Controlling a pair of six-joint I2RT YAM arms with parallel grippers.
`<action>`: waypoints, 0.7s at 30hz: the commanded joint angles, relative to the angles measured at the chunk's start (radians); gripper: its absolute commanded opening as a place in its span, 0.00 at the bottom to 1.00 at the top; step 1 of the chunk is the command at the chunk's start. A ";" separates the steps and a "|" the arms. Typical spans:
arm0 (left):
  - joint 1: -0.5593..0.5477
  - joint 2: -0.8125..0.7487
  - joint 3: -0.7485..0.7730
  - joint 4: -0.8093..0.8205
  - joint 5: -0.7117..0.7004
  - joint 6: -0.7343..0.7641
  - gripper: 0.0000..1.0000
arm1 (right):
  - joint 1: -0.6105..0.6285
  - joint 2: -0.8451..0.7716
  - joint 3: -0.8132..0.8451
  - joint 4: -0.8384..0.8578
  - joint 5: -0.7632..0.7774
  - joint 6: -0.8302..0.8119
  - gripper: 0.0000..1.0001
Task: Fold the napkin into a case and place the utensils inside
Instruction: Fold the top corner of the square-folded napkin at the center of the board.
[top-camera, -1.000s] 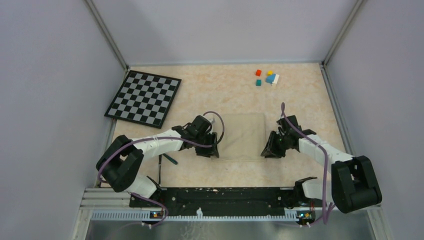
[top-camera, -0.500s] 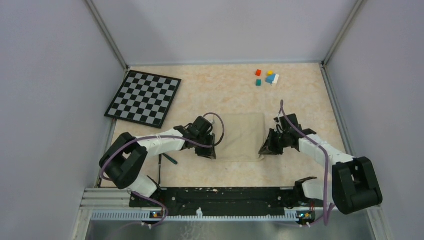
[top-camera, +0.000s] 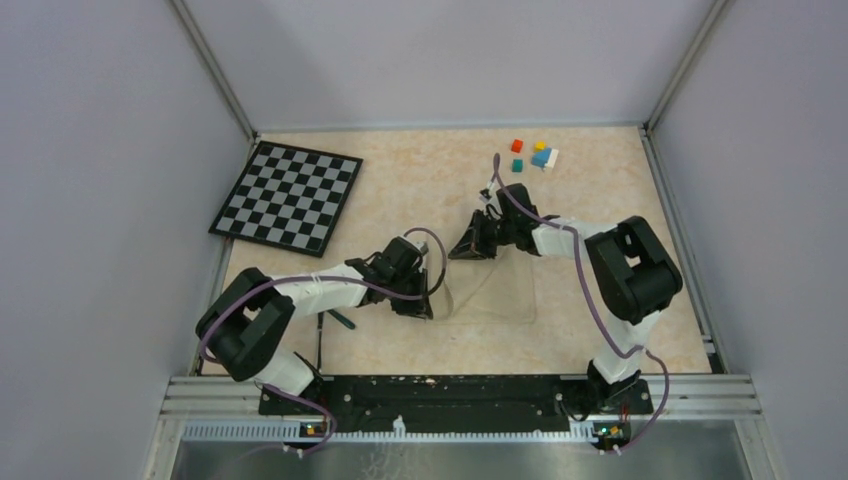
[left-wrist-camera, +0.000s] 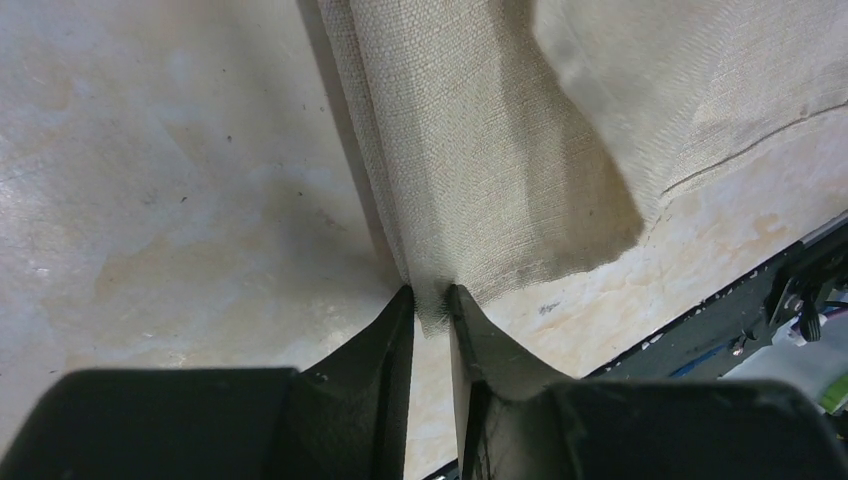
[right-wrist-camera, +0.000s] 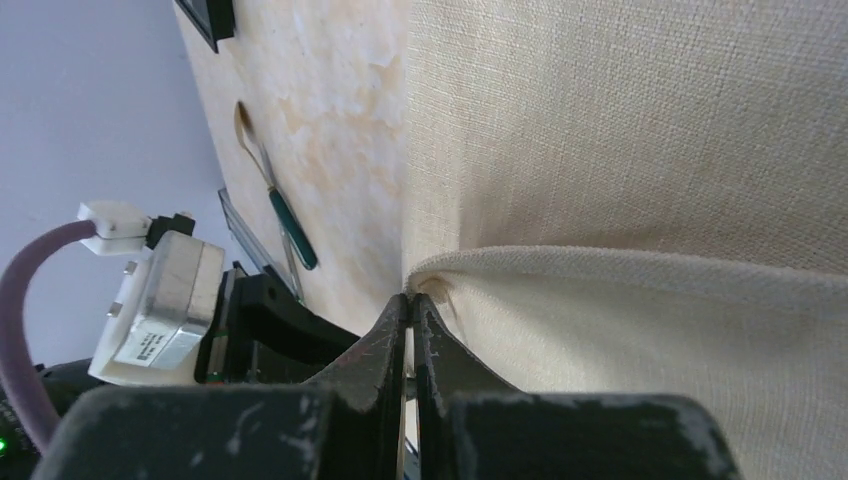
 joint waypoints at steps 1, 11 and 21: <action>-0.003 0.011 -0.058 -0.004 -0.042 -0.008 0.25 | -0.005 -0.039 0.062 0.017 0.021 -0.004 0.00; -0.005 -0.091 -0.109 -0.001 -0.064 -0.041 0.30 | 0.029 0.087 0.168 0.026 -0.021 -0.008 0.00; -0.005 -0.061 -0.126 0.027 -0.051 -0.037 0.24 | 0.030 0.170 0.256 0.039 -0.004 0.017 0.00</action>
